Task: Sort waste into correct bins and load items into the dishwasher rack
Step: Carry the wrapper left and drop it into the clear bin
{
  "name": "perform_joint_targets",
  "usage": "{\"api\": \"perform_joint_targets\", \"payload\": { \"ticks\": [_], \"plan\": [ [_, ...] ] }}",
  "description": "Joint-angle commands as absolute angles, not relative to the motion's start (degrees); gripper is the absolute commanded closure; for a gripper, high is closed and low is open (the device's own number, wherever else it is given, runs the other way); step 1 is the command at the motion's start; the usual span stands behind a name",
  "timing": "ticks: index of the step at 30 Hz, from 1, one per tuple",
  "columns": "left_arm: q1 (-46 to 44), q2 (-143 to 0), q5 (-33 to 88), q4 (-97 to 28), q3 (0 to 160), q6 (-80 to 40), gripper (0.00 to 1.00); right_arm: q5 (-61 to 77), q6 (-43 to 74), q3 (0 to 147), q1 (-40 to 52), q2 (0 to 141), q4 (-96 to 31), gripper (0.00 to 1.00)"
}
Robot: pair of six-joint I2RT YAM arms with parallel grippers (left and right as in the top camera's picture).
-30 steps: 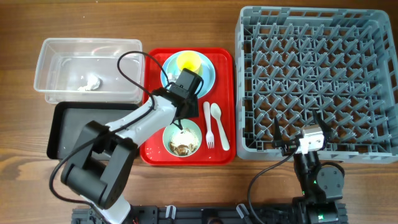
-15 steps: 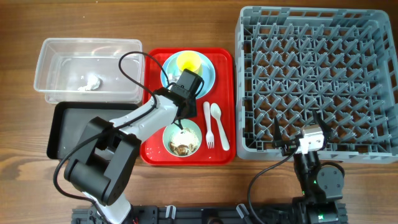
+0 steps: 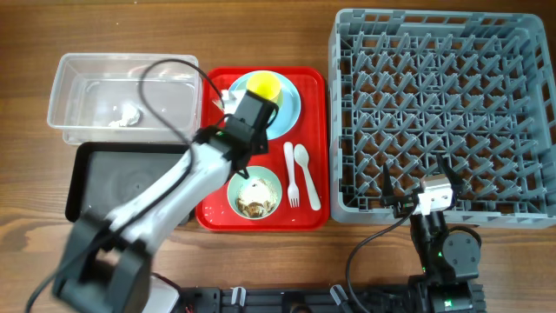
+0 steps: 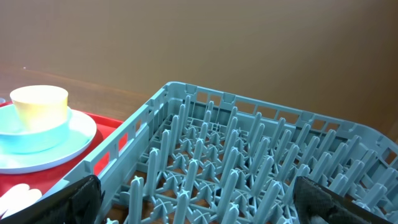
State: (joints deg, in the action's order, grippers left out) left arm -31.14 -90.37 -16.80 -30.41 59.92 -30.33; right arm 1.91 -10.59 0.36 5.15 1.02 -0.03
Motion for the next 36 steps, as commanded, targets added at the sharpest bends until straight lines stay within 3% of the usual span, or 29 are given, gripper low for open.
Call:
{"api": "perform_joint_targets", "payload": {
  "ticks": [1,3,8,10,16,18,19,20,24,28,31,32,36],
  "plan": [
    [-28.53,-79.13,-28.62,-29.3,59.92,-30.28,0.96,2.48,-10.5,0.3,5.02,0.8,0.14,0.0],
    [-24.14,-76.82,-25.08,-28.58,59.92,-30.28,0.96,2.48,-10.5,0.3,5.02,0.8,0.14,0.0],
    [-1.96,-80.86,3.92,-25.08,59.92,-30.28,0.96,2.48,-10.5,0.3,5.02,0.8,0.14,0.0],
    [3.51,-83.15,9.93,-23.44,59.92,-30.28,0.96,2.48,-10.5,0.3,5.02,0.8,0.14,0.0],
    [8.12,-92.95,13.5,-15.33,60.01,-27.29,0.96,2.48,-10.5,0.3,5.02,0.8,0.14,0.0],
    [8.1,-93.14,13.5,-14.87,60.01,-27.44,0.84,2.48,-10.52,0.3,5.02,0.8,0.14,0.0],
    [8.1,-93.14,13.47,-15.25,60.01,-27.44,0.69,2.48,-10.5,0.3,5.02,0.8,0.12,0.0],
    [8.12,-93.3,13.47,-15.73,60.01,-27.44,0.62,2.48,-10.5,0.3,5.02,0.8,0.14,0.0],
    [8.1,-94.52,13.52,-17.41,60.01,-27.44,0.55,2.48,-10.5,0.3,5.02,0.8,0.14,0.0],
    [7.22,-88.62,24.16,-19.81,60.01,-27.51,0.66,2.48,-10.5,0.3,5.02,0.8,0.14,0.0],
    [0.23,-81.01,24.18,-28.49,60.01,-27.42,0.76,2.48,-10.52,0.3,5.02,0.8,0.12,0.0],
    [-6.35,-79.18,23.88,-32.86,60.01,-27.42,0.95,2.48,-10.5,0.3,5.02,0.8,0.14,0.0],
    [-23.46,-81.62,14.59,-40.27,59.99,-27.46,0.96,2.48,-10.5,0.3,5.02,0.8,0.14,0.0]
  ]
}}
